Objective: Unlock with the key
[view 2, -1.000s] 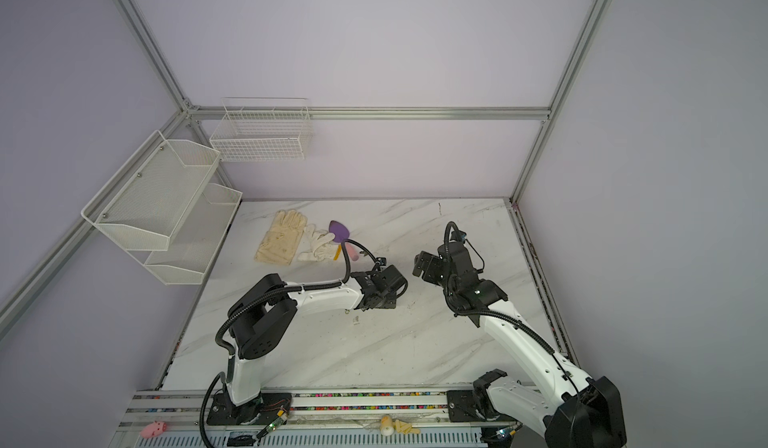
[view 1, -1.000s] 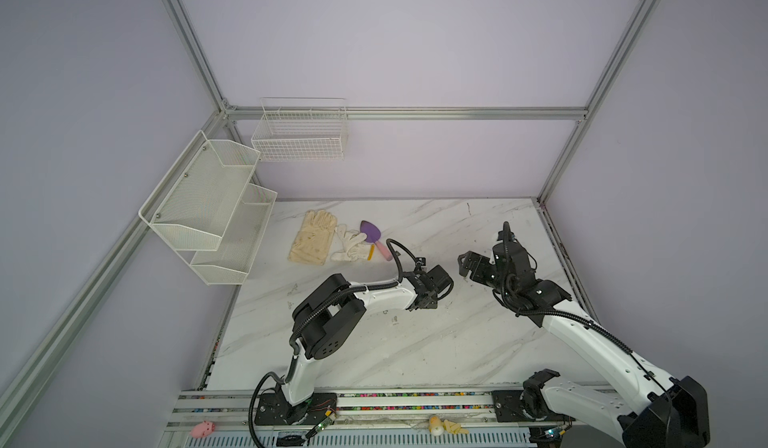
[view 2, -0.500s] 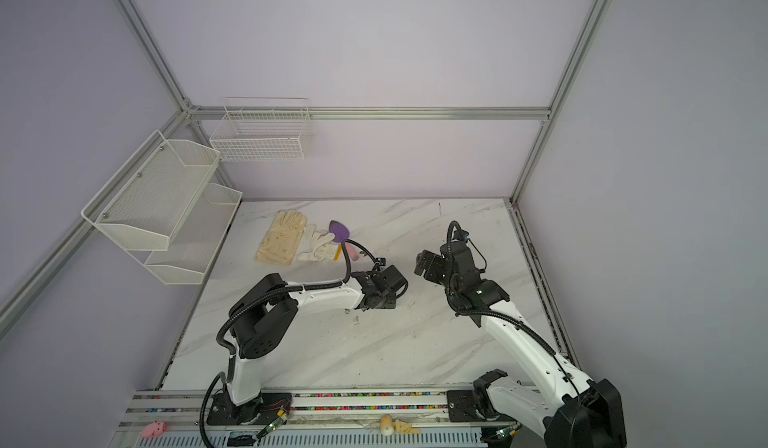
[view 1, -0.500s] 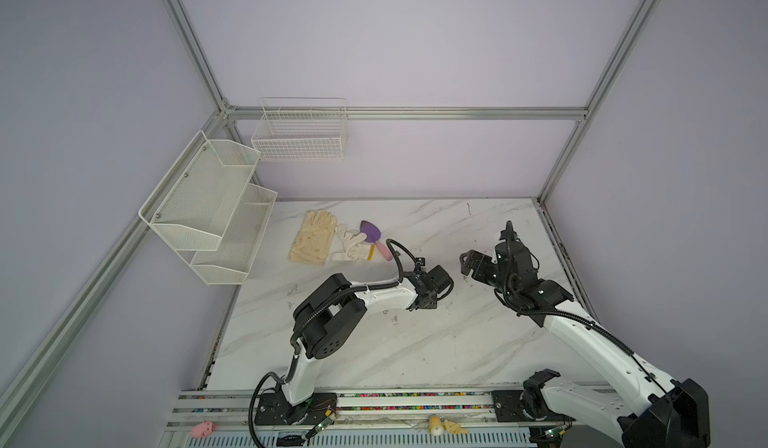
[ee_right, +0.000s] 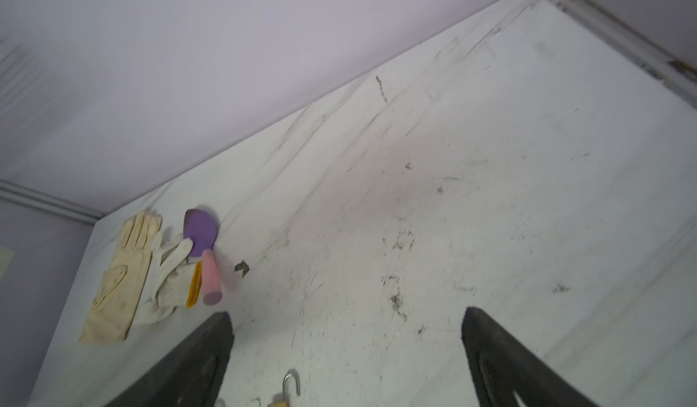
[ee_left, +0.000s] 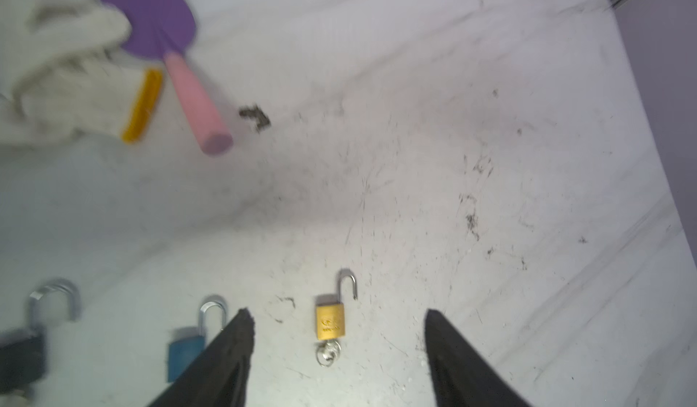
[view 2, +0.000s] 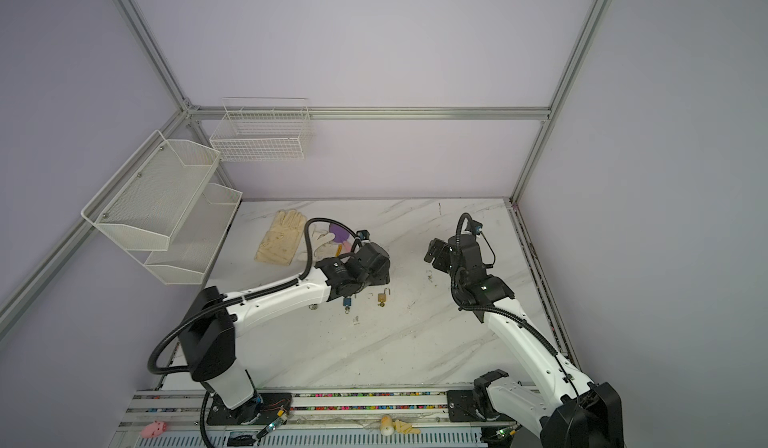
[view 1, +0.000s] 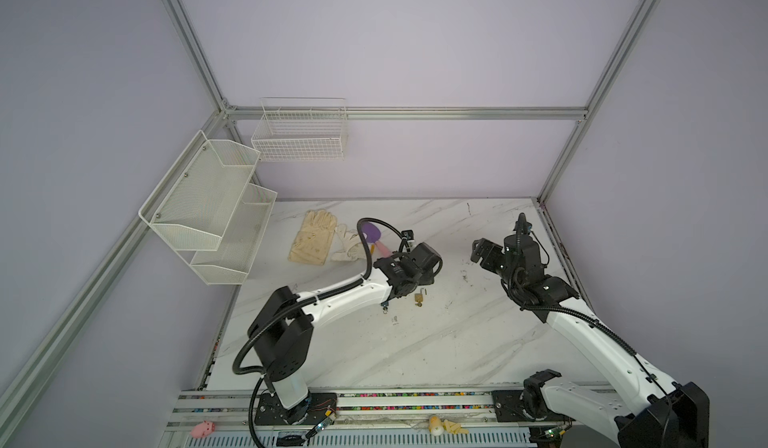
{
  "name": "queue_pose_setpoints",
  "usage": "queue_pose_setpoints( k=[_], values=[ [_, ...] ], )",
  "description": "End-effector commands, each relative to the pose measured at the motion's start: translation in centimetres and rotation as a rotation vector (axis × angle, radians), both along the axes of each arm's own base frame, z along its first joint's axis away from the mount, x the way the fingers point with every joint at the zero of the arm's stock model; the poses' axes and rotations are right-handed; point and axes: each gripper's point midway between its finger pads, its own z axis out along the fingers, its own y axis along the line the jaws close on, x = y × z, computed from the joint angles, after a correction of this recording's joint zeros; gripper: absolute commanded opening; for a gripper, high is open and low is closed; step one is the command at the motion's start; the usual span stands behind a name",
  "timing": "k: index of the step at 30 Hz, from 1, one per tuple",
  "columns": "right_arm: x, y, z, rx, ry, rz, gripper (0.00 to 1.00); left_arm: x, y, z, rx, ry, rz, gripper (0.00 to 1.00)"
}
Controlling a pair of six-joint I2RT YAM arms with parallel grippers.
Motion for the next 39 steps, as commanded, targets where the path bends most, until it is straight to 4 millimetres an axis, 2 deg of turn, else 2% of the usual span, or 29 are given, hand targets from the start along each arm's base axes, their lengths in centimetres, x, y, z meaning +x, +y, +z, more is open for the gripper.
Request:
queue_pose_setpoints(
  k=[1,2,5,7,10,12,14,16,19,22,23,25,27,30,34,39],
  values=[
    [2.2,-4.6,1.3,-0.111,-0.093,-0.194,0.98,1.2,8.3,3.2,0.182,-0.158,0.154,0.95],
    [2.7,-5.6,1.0,-0.122,-0.103,-0.228,0.97,1.3,10.5,3.7,0.228,-0.185,0.191,1.00],
    [3.9,-8.7,-0.5,-0.177,-0.136,-0.324,0.97,1.4,17.7,4.5,0.354,-0.232,0.306,1.00],
    [4.6,-10.9,-2.0,-0.213,-0.147,-0.401,0.98,1.5,22.9,3.4,0.436,-0.215,0.398,1.00],
    [6.3,-13.0,-4.8,-0.267,-0.145,-0.440,0.97,1.0,29.5,1.2,0.537,-0.182,0.539,1.00],
    [7.4,-13.4,-6.4,-0.306,-0.142,-0.434,0.97,0.9,32.6,-0.3,0.575,-0.175,0.578,1.00],
    [8.0,-13.3,-7.3,-0.352,-0.175,-0.407,0.97,1.0,34.3,-1.6,0.586,-0.203,0.584,1.00],
    [8.4,-12.5,-7.5,-0.379,-0.245,-0.342,0.97,1.1,35.2,-2.5,0.587,-0.268,0.573,1.00],
    [8.7,-10.8,-7.0,-0.392,-0.368,-0.207,0.97,1.6,34.8,-3.4,0.559,-0.386,0.507,1.00],
    [9.4,-9.7,-8.7,-0.401,-0.357,-0.119,0.97,2.2,34.3,-4.1,0.524,-0.516,0.468,1.00],
    [9.3,-9.2,-9.3,-0.404,-0.372,-0.082,0.97,2.6,34.5,-3.3,0.528,-0.552,0.474,1.00],
    [8.6,-7.5,-9.8,-0.419,-0.431,0.015,0.97,3.8,32.9,-4.6,0.463,-0.501,0.367,1.00],
    [9.2,-7.5,-10.0,-0.420,-0.407,0.021,0.98,4.4,31.7,-6.3,0.458,-0.501,0.277,1.00],
    [9.2,-7.6,-10.0,-0.423,-0.409,0.012,0.97,4.6,32.2,-7.4,0.447,-0.530,0.296,1.00],
    [8.9,-7.7,-9.9,-0.428,-0.411,0.005,0.98,5.4,33.4,-8.0,0.418,-0.457,0.327,1.00],
    [9.0,-7.6,-9.8,-0.426,-0.415,0.011,0.98,5.2,33.5,-7.9,0.418,-0.478,0.324,1.00]
  ],
)
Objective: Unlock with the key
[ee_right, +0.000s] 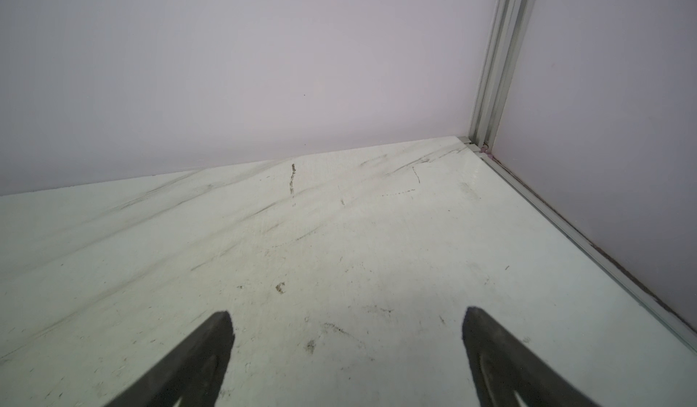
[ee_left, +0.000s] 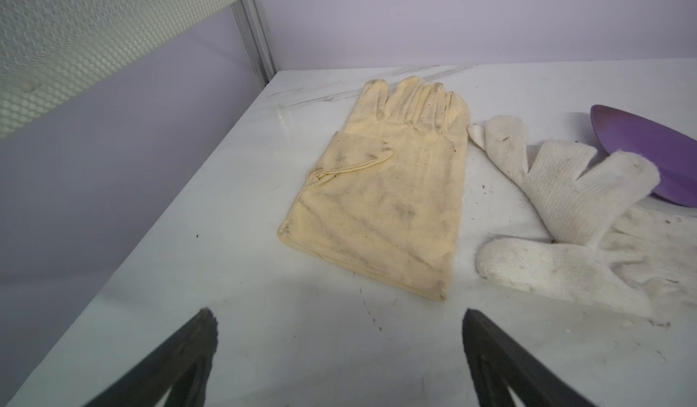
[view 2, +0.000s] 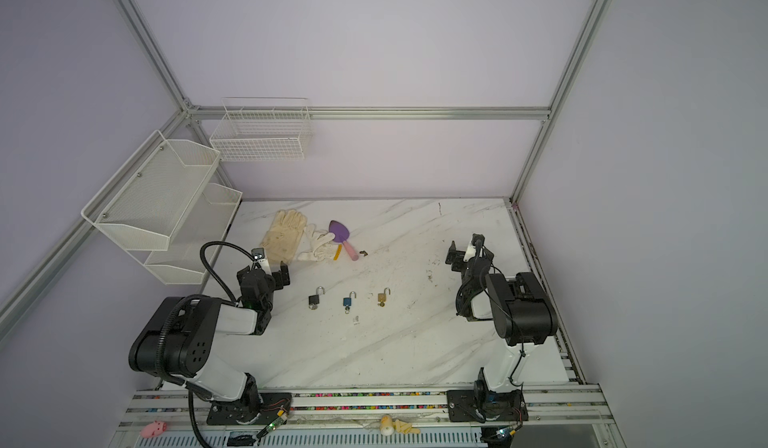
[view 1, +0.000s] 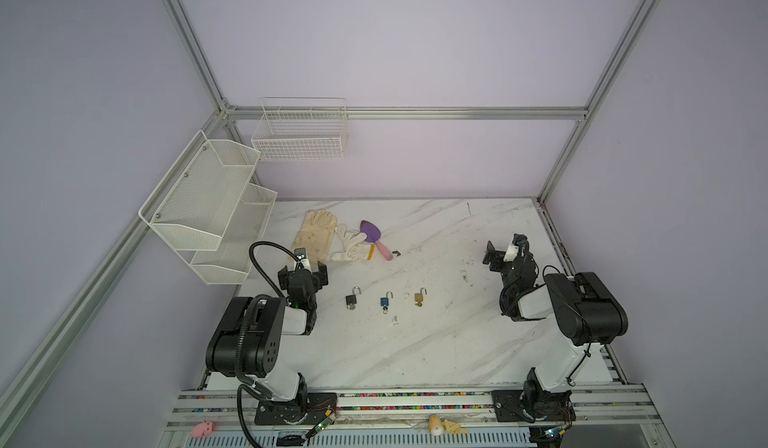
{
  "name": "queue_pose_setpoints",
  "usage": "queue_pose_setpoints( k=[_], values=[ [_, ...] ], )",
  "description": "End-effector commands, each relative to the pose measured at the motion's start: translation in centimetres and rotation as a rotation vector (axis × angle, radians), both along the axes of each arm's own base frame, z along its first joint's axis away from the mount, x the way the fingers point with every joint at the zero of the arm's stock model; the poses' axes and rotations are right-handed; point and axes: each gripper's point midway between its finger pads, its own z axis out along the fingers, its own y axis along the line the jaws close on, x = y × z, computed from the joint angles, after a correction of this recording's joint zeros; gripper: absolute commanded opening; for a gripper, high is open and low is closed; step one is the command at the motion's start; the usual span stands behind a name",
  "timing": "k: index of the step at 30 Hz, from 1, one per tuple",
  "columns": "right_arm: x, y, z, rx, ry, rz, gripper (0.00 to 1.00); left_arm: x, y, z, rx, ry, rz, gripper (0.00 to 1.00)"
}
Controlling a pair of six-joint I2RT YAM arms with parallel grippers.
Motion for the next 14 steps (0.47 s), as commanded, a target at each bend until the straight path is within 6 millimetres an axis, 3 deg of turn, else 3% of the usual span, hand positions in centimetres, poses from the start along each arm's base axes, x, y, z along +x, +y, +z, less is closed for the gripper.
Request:
queue_pose_setpoints(
  k=[1,14],
  values=[
    [0.06,0.27,1.82,-0.027,-0.068,0.017,0.98,0.73,-0.33,2.42,-0.023,-0.098,-0.019,1.00],
    [0.13,0.25,1.70,-0.028,-0.061,0.016,0.97,0.72,-0.30,2.45,-0.022,-0.097,-0.018,1.00]
  ],
)
